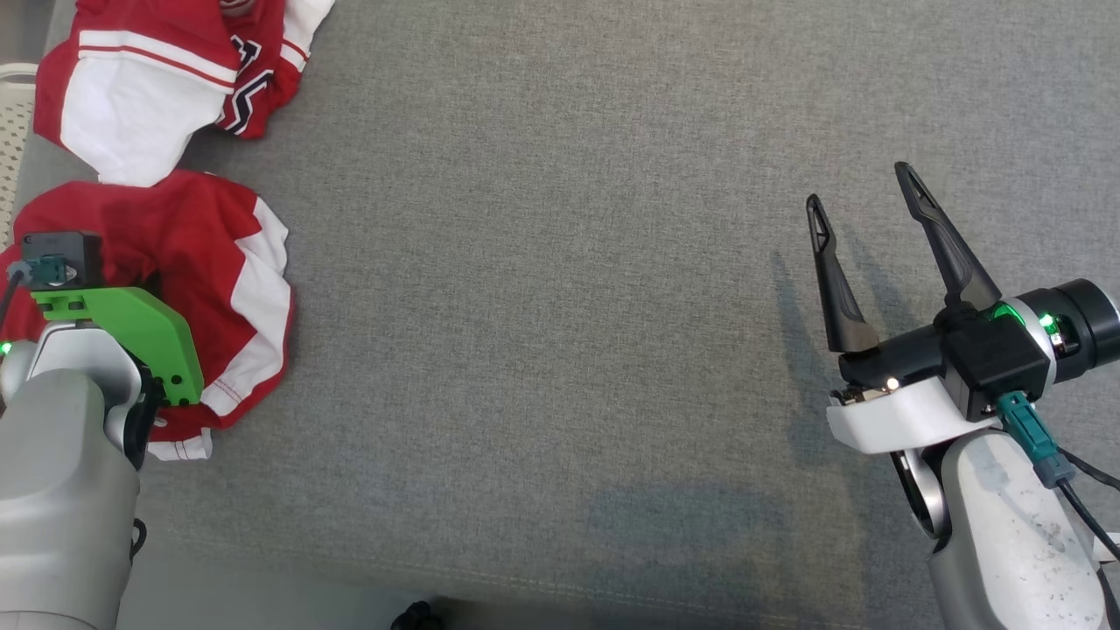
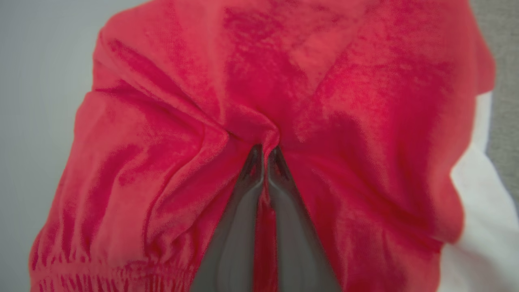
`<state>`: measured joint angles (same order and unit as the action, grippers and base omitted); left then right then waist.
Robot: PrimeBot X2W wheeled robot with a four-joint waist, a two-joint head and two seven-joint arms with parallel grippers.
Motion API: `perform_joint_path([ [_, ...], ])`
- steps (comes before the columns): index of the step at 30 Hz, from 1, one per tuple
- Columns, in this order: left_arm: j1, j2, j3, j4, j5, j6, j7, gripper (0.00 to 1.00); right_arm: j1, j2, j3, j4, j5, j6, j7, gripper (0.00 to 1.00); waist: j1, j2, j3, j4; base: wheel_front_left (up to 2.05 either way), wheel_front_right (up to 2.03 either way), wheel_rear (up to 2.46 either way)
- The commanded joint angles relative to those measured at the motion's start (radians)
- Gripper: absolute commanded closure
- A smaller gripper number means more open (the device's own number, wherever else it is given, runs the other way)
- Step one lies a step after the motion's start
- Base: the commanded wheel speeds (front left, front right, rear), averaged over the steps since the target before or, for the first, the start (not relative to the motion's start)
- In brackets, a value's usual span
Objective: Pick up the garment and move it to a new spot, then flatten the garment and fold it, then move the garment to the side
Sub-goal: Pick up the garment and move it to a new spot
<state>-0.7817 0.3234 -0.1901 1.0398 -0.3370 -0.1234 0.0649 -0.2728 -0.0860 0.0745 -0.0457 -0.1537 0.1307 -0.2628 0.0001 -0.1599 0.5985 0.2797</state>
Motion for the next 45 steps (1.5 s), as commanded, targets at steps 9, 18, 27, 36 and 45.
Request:
perform_joint_path([
  [9,-0.045,0.051,-0.083,0.002,0.016,-0.007,-0.019,1.00,0.014,0.021,-0.004,0.016,0.017,0.000,-0.003,0.00,-0.0001,-0.0001,-0.075,0.025,0.00,0.00,0.00],
  [18,-0.063,0.133,-0.202,-0.119,-0.018,-0.006,0.004,1.00,0.055,0.033,-0.021,0.035,0.050,0.000,-0.003,0.00,-0.0001,-0.0001,-0.194,0.019,0.00,0.00,0.00],
  [27,-0.087,0.193,-0.300,-0.296,-0.065,-0.005,0.057,1.00,0.112,0.035,-0.052,0.037,0.104,0.000,-0.003,0.00,-0.0001,-0.0001,-0.301,-0.025,0.00,0.00,0.00],
  [36,-0.105,0.177,-0.372,-0.498,-0.096,-0.005,0.099,1.00,0.154,0.035,-0.084,0.020,0.138,0.000,-0.003,0.00,-0.0001,-0.0001,-0.366,-0.125,0.00,0.00,0.00],
  [45,-0.068,0.069,-0.427,-0.611,-0.115,0.004,0.078,1.00,0.171,0.035,-0.090,-0.001,0.134,0.000,-0.003,0.00,-0.0001,-0.0001,-0.374,-0.259,0.00,0.00,0.00],
])
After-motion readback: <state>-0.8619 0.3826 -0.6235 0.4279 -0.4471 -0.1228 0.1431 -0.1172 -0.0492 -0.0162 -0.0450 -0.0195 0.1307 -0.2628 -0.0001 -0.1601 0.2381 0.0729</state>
